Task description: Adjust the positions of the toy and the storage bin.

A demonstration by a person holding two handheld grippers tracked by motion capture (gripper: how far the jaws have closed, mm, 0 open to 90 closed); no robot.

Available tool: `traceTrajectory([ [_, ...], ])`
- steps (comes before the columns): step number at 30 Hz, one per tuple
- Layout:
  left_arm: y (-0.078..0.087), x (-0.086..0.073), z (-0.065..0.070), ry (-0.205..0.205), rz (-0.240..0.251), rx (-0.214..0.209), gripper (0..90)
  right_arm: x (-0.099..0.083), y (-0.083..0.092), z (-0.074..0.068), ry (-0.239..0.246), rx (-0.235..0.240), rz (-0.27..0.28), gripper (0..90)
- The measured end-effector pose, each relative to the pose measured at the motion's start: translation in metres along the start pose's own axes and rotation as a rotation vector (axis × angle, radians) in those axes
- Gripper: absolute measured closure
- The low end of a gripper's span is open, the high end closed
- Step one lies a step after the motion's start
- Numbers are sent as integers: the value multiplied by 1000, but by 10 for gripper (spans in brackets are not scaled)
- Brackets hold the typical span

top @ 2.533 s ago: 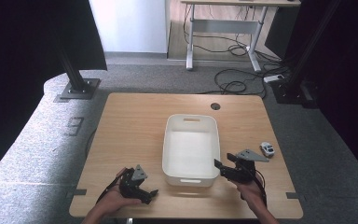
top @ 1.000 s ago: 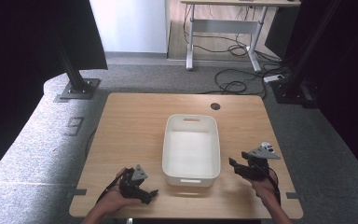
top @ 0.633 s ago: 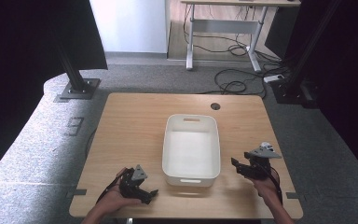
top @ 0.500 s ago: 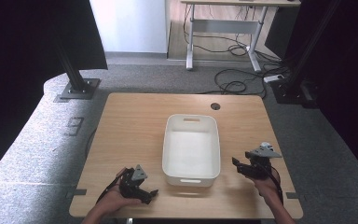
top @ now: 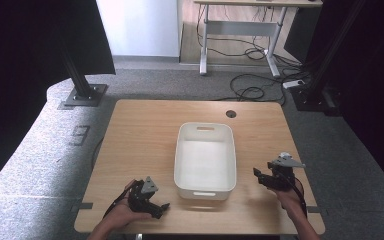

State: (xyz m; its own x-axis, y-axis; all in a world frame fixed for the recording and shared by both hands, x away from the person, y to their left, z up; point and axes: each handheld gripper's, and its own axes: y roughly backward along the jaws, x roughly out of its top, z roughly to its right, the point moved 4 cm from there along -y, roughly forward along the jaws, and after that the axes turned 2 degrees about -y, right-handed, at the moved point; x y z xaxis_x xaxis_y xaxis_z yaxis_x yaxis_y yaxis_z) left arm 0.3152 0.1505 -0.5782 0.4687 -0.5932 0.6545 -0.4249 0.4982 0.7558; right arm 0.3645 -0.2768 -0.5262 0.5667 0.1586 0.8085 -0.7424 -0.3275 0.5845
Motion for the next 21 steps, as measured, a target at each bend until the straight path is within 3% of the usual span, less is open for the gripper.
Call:
traceTrajectory([
  [21,0,0,0,0,0,0,0,1,3,20,-34,-49,13,342],
])
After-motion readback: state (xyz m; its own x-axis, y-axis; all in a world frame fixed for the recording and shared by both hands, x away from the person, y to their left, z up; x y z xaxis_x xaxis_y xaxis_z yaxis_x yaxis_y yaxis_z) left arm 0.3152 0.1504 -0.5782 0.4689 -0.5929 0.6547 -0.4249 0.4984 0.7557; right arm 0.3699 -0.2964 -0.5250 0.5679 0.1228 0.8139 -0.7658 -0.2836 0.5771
